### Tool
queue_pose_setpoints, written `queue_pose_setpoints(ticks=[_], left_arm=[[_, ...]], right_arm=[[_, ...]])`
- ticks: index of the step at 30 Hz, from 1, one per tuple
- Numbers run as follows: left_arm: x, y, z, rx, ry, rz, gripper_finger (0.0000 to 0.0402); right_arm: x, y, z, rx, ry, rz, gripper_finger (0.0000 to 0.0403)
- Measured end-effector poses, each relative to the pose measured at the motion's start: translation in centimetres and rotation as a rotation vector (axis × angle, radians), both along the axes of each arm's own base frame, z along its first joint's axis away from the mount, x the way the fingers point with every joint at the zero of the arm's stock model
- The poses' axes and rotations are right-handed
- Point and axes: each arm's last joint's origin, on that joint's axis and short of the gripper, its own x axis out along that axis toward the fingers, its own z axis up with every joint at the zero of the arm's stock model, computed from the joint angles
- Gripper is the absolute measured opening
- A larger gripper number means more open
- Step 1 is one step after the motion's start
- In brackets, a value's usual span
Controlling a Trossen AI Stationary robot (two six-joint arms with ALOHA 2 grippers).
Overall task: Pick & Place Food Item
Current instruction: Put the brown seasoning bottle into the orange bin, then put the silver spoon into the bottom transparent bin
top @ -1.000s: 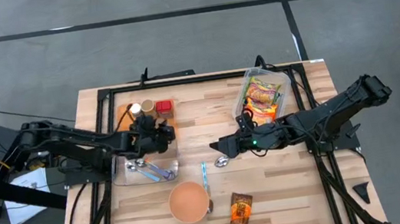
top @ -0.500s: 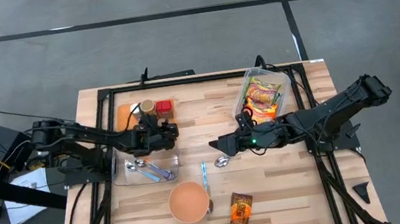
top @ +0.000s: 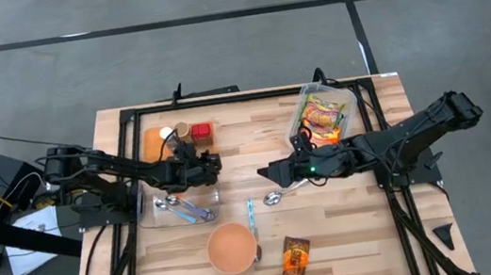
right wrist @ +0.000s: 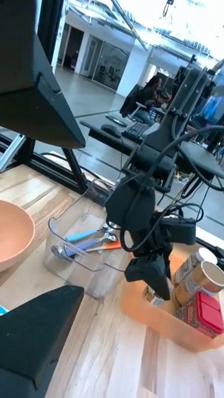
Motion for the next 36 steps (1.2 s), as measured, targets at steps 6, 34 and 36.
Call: queue_pose_setpoints(ticks=[6,34,36], left_arm=[[0.0,0.2,0.0,-0.001,-0.001,0.007,0.0185],[-0.3,-0.6,7.1,0.065,-0.296,-0.197,0.0193],[-0.6,-1.0,8.8,0.089,-0.319,-0.351,0.0188]], right_arm=[[0.0,0.0,0.0,-0.002,0.000,0.000,0.0372],[0.1,0.1,0.2,-0.020,-0.010,0.027,0.0372],[0.0,0.3,-0.1,-0.037,0.019,0.057,0.0372]])
